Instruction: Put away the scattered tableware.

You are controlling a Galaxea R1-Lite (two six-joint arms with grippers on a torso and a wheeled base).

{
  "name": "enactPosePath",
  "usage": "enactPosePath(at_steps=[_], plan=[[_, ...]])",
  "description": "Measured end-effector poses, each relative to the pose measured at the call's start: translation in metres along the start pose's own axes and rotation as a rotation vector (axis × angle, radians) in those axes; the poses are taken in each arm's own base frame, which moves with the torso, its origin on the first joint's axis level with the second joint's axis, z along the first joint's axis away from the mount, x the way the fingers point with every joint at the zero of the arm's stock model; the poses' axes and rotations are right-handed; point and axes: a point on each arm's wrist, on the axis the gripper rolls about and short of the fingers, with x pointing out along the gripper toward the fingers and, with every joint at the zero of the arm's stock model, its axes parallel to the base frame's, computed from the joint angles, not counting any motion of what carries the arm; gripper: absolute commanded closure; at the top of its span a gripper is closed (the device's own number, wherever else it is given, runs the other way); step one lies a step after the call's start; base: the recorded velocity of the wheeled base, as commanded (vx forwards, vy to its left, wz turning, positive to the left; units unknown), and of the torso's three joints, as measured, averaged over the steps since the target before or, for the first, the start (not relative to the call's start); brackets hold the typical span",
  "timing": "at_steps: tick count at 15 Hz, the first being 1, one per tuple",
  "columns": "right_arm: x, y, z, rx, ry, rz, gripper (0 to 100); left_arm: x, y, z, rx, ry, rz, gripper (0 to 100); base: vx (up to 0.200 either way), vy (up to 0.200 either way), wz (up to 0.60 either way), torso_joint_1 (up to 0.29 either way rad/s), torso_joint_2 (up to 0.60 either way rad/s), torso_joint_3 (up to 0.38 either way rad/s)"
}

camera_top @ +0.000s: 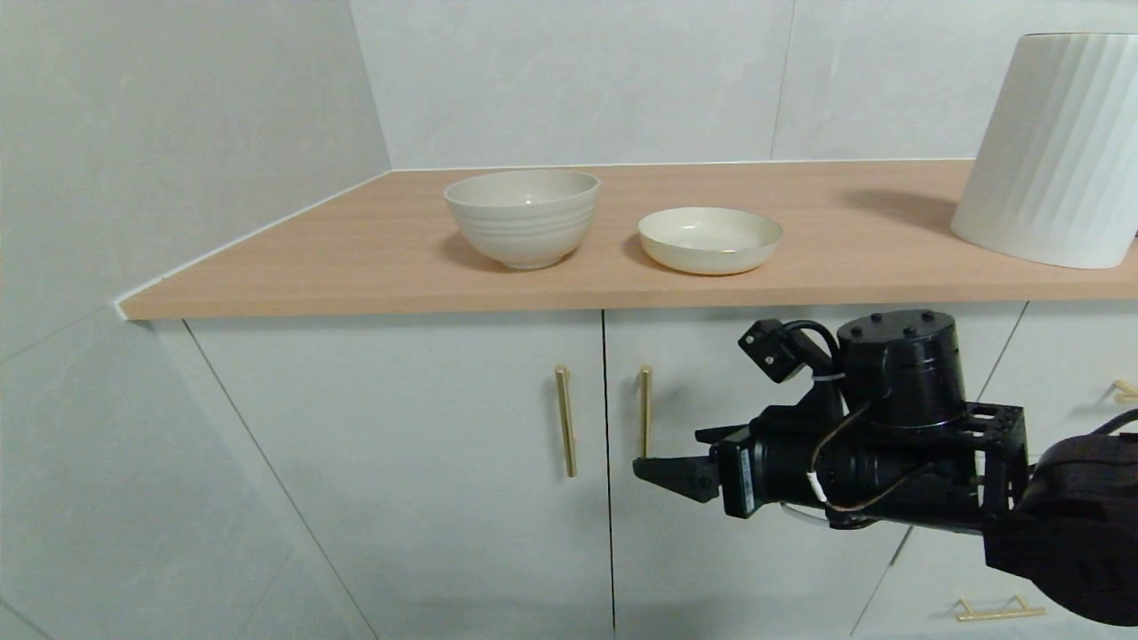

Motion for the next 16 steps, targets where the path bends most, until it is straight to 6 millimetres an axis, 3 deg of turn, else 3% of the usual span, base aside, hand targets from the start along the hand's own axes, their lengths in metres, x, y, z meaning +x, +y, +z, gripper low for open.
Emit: enactPosePath(at_steps=[7, 16], plan=[[0.040, -0.004, -0.015, 0.053, -0.113, -0.011, 0, 0.000, 0.000, 0.000, 0.000, 0.000, 0.000, 0, 0.000, 0.000, 0.00, 0.000, 0.00, 0.000], [0.058, -0.011, -0.019, 0.118, -0.211, -0.019, 0, 0.000, 0.000, 0.000, 0.000, 0.000, 0.000, 0, 0.000, 0.000, 0.00, 0.000, 0.00, 0.000]])
